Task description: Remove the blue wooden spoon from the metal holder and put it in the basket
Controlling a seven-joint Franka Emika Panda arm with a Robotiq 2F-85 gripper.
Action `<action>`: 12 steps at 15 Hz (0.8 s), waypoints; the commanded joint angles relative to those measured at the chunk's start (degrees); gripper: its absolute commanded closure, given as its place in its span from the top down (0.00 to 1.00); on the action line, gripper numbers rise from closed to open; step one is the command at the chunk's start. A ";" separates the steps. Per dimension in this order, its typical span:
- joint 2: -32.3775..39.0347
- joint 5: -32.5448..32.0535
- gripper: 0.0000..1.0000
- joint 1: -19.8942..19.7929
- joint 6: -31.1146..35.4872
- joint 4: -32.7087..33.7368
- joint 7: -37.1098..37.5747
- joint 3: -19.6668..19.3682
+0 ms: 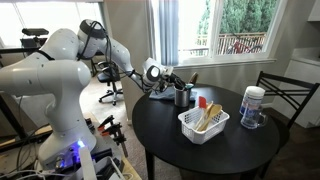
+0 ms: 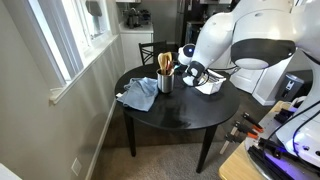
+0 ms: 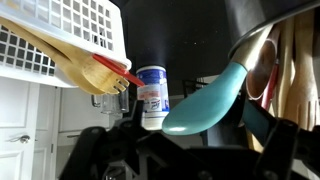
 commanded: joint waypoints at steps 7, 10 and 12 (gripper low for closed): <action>-0.99 3.44 1.00 -6.74 2.05 2.69 -2.54 3.43; -0.86 3.54 1.00 -7.35 2.90 3.31 -2.92 4.28; -0.55 3.17 1.00 -7.23 3.23 3.68 -3.62 4.77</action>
